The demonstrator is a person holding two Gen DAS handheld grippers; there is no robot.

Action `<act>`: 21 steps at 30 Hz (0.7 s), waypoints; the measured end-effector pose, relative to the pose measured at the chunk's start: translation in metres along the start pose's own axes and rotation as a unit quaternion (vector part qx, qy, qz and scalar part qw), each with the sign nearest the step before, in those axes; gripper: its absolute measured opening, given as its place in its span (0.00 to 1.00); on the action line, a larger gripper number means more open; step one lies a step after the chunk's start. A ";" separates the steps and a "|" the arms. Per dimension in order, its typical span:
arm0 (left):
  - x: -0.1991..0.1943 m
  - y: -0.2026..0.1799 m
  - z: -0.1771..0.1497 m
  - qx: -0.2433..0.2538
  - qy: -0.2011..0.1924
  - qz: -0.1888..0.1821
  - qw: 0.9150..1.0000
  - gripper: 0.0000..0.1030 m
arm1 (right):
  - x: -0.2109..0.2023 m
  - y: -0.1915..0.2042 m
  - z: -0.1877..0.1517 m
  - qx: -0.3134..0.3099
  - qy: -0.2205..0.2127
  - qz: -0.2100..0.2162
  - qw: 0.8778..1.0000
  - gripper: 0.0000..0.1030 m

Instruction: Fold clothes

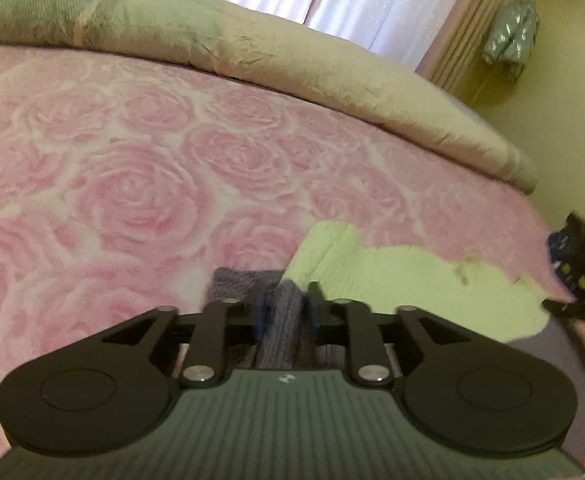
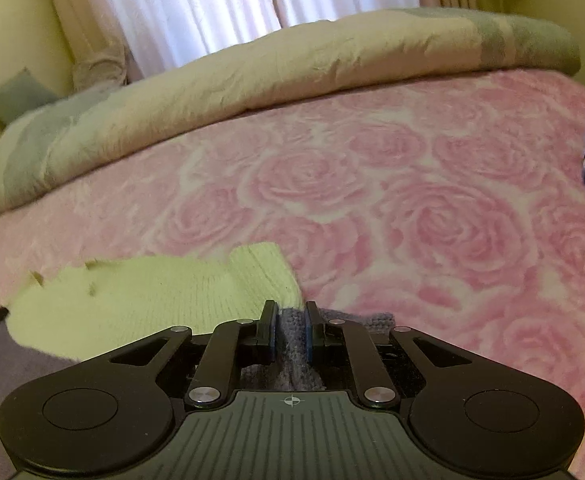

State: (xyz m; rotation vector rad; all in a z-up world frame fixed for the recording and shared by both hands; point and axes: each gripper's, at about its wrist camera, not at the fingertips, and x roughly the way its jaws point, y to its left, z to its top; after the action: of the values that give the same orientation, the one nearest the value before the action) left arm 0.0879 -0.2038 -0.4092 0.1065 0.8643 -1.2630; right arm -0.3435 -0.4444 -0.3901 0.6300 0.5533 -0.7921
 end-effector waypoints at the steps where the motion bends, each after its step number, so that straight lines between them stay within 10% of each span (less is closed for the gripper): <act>1: 0.001 -0.002 0.003 0.003 -0.002 0.000 1.000 0.30 | -0.002 -0.002 0.001 0.008 -0.002 0.009 1.000 0.45; 4: 0.007 -0.009 0.011 0.019 0.002 -0.002 1.000 0.37 | -0.003 -0.003 0.005 0.023 -0.014 0.025 0.999 0.56; 6: 0.018 -0.016 0.014 0.042 0.020 0.000 0.999 0.18 | 0.003 0.002 0.006 0.011 -0.007 0.014 1.000 0.56; 9: 0.020 -0.027 0.015 0.075 0.010 0.015 0.997 0.06 | 0.010 0.008 0.006 -0.006 -0.013 -0.008 1.000 0.08; 15: 0.024 -0.025 0.013 0.069 -0.014 0.052 0.996 0.12 | 0.017 0.006 0.004 0.002 -0.031 -0.031 0.999 0.08; 17: 0.027 -0.028 0.012 0.076 -0.007 0.075 0.994 0.23 | 0.024 0.003 0.003 0.006 -0.013 -0.038 0.999 0.13; 19: 0.022 -0.029 0.013 0.074 -0.010 0.096 0.993 0.29 | 0.020 0.004 0.007 0.011 -0.011 -0.058 0.998 0.59; 21: 0.005 -0.033 0.012 0.069 -0.032 0.119 0.990 0.22 | 0.002 0.011 0.008 -0.007 -0.038 -0.093 0.995 0.68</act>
State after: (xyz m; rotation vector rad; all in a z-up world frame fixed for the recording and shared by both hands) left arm 0.0664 -0.2255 -0.3917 0.2712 0.6865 -1.0940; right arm -0.3323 -0.4446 -0.3829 0.5376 0.5520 -0.9834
